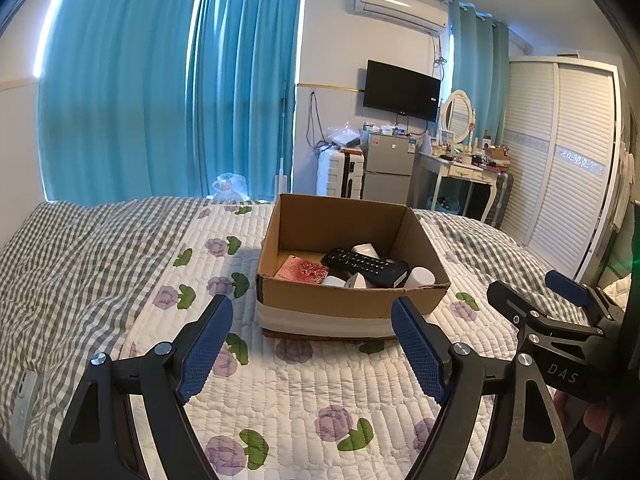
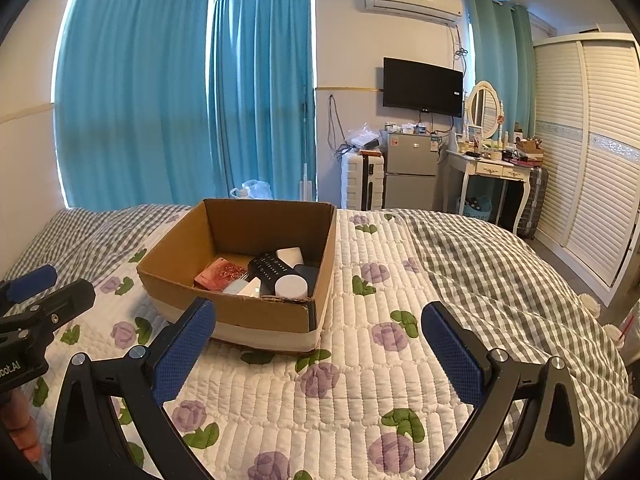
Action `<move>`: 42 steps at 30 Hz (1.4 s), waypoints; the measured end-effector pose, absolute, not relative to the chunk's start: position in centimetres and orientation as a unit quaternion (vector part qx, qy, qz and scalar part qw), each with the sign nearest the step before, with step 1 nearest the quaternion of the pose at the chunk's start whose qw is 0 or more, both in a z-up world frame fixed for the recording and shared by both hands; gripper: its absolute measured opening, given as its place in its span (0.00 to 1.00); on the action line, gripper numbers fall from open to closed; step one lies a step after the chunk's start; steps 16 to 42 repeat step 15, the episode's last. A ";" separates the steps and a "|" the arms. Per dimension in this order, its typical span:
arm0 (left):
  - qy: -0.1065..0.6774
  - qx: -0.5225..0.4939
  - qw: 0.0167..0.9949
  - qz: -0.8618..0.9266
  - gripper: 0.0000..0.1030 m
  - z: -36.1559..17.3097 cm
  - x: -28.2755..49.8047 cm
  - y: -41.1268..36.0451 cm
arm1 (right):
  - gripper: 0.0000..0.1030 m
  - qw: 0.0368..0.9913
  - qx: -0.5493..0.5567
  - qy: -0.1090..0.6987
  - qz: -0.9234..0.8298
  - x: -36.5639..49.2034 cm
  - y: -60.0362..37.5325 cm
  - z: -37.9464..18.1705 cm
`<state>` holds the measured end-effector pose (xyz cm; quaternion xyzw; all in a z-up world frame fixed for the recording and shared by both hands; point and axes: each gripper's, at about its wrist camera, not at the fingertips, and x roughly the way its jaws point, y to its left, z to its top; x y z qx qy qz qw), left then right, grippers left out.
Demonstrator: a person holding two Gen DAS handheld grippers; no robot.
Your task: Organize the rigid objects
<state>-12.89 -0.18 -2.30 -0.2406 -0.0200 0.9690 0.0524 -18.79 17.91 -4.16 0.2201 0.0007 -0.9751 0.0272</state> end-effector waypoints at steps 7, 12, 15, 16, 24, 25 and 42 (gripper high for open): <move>-0.023 -0.243 0.053 0.968 0.82 -2.2 -12.7 -0.3 | 1.00 0.030 0.222 0.003 -0.975 -18.8 17.7 -4.4; -0.023 -0.243 0.049 0.969 0.82 -2.3 -12.5 -0.3 | 1.00 0.027 0.224 0.003 -0.974 -18.9 17.7 -4.3; -0.020 -0.241 0.045 0.969 0.82 -2.3 -12.4 -0.3 | 1.00 0.026 0.224 0.003 -0.974 -18.9 17.7 -4.3; -0.020 -0.241 0.045 0.969 0.82 -2.3 -12.4 -0.3 | 1.00 0.026 0.224 0.003 -0.974 -18.9 17.7 -4.3; -0.020 -0.241 0.045 0.969 0.82 -2.3 -12.4 -0.3 | 1.00 0.026 0.224 0.003 -0.974 -18.9 17.7 -4.3; -0.020 -0.241 0.045 0.969 0.82 -2.3 -12.4 -0.3 | 1.00 0.026 0.224 0.003 -0.974 -18.9 17.7 -4.3; -0.020 -0.241 0.045 0.969 0.82 -2.3 -12.4 -0.3 | 1.00 0.026 0.224 0.003 -0.974 -18.9 17.7 -4.3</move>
